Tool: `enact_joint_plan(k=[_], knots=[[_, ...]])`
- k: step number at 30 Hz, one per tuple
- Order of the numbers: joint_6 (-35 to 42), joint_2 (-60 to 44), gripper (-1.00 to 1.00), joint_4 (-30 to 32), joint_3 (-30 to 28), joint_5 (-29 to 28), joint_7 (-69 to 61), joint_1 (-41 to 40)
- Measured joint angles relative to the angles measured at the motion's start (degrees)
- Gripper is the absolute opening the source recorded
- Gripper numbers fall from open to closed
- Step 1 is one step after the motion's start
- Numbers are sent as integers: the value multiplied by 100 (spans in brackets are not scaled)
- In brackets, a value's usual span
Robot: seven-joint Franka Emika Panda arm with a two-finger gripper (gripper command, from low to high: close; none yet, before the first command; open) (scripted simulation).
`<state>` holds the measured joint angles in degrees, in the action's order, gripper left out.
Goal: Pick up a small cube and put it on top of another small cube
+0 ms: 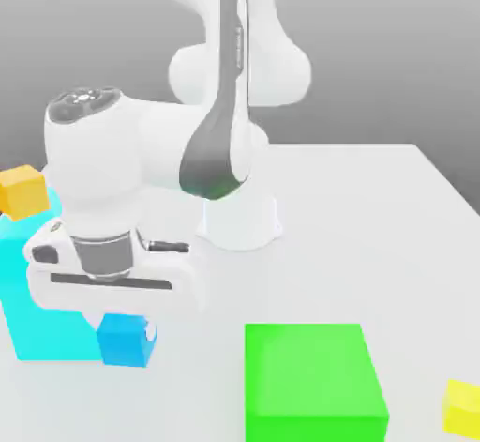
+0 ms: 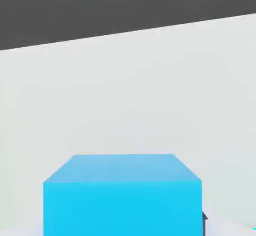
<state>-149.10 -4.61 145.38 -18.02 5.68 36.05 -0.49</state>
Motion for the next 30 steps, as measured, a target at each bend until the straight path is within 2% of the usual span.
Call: enact_joint_plan(k=[14, 20, 27, 30], knots=[[1415, 1669, -100, 34, 128, -1594, 3675, -633], [2459, 2928, -100, 281, 184, -1804, 4006, -1038], [3681, 4420, -100, 593, 272, -1796, 4172, -1509], [3952, 4940, -100, 826, 218, -1761, 3926, -1529]])
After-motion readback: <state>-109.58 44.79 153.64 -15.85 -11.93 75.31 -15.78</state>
